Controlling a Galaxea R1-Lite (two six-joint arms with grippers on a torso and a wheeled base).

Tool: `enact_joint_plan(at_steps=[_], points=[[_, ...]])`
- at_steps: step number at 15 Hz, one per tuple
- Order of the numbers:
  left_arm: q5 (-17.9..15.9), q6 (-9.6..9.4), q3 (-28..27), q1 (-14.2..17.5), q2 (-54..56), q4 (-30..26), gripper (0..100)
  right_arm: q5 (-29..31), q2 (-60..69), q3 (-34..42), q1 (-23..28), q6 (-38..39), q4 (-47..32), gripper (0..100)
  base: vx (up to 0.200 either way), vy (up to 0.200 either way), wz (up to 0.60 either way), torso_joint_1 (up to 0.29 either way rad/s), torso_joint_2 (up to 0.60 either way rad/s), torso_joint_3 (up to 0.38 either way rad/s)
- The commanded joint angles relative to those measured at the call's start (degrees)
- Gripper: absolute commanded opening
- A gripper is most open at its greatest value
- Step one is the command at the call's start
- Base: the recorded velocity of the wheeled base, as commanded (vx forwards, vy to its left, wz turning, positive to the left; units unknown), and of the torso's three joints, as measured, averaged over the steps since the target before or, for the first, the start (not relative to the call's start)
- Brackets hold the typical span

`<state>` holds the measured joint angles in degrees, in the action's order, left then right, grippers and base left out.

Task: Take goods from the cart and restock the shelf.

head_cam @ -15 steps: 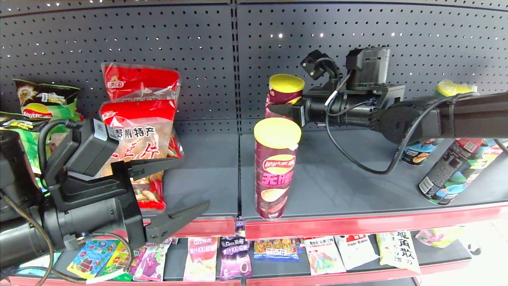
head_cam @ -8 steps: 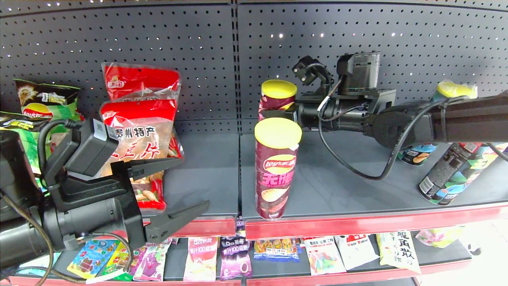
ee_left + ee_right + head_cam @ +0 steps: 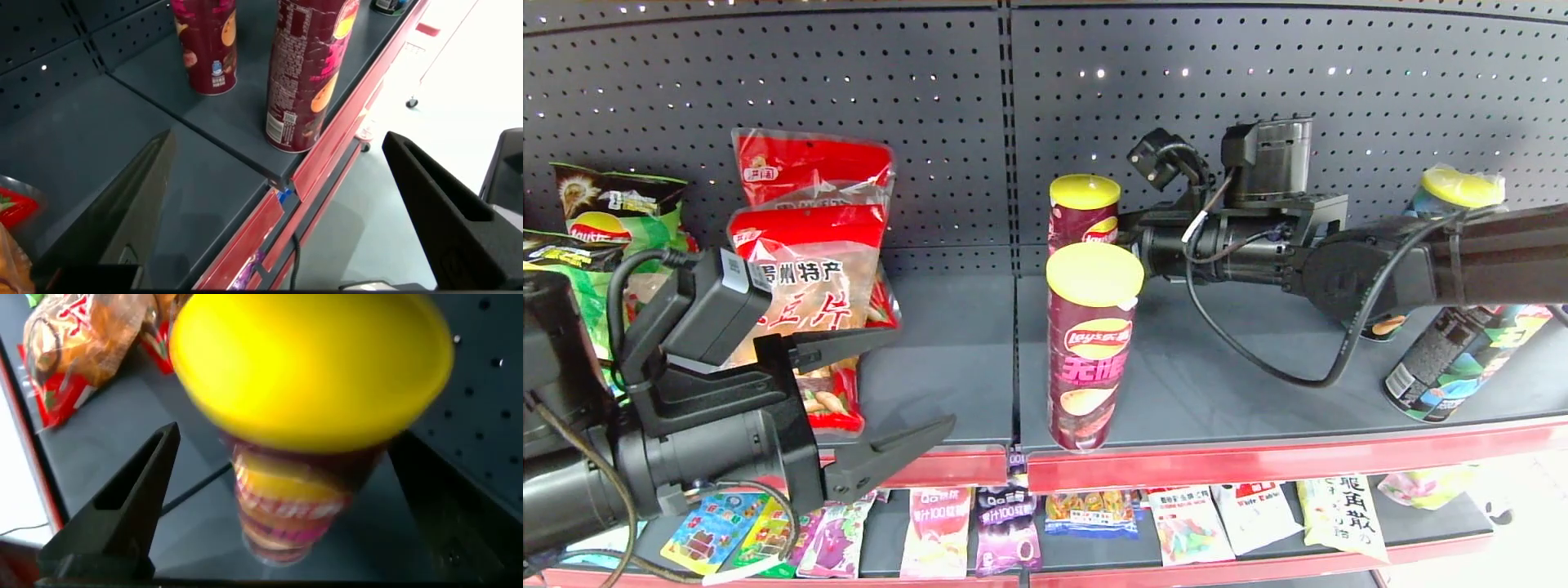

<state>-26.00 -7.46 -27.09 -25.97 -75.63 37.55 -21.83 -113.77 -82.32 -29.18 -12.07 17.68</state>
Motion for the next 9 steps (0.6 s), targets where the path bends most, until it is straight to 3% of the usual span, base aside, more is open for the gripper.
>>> enact_joint_plan(at_steps=[1, 9], points=[[0.0, -0.01, 0.5, 0.0, -0.1, 0.1, 100, 0.0, 2.9, 2.2, 0.1, 0.2, 0.0, 100, 0.0, 0.0, 0.0, 0.0, 0.0, 0.0], [0.3, -0.01, 1.2, 0.0, -0.4, 0.1, 100, 3.4, 14.7, 16.4, 3.8, 0.4, 0.2, 100, 0.0, 0.0, 0.0, 0.0, 0.0, 0.0]])
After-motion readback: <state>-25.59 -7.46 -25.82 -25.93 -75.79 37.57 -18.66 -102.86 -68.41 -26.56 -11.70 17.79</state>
